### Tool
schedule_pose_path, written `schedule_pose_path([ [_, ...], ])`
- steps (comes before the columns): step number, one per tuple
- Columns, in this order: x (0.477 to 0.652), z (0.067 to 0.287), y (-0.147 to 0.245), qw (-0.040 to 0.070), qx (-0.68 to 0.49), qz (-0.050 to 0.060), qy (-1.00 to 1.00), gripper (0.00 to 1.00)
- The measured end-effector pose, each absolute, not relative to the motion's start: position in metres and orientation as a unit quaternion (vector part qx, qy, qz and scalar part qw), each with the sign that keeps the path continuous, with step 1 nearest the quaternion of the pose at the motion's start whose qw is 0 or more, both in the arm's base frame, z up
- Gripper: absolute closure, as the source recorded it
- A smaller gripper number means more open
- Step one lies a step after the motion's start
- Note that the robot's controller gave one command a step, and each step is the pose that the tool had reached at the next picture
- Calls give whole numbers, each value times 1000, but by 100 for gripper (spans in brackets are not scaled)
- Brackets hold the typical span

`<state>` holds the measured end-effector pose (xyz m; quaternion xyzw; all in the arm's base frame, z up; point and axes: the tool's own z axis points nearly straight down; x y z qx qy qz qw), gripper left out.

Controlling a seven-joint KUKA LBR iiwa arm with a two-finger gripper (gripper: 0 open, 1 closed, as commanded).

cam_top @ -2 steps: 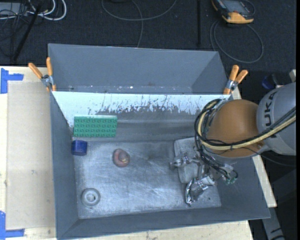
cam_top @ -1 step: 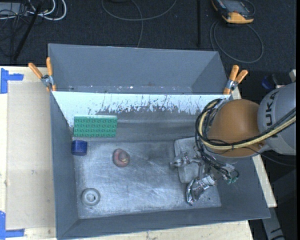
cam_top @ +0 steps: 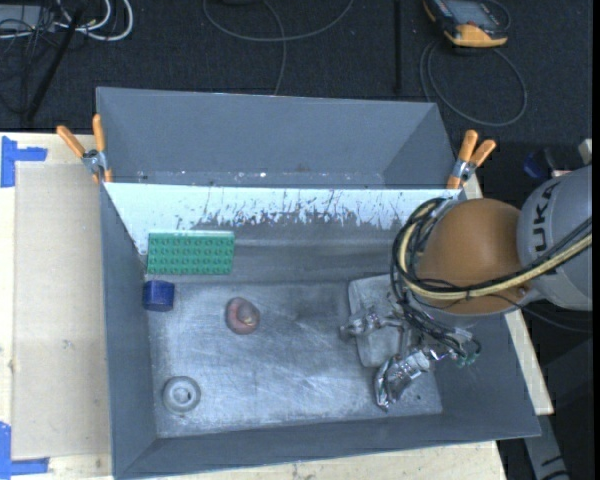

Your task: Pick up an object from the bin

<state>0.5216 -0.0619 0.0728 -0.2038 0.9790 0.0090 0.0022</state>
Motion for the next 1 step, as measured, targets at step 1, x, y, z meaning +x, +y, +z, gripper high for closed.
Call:
schedule_pose_path([
  [1, 522, 73, -61, 2, -195, 9, 981, 0],
])
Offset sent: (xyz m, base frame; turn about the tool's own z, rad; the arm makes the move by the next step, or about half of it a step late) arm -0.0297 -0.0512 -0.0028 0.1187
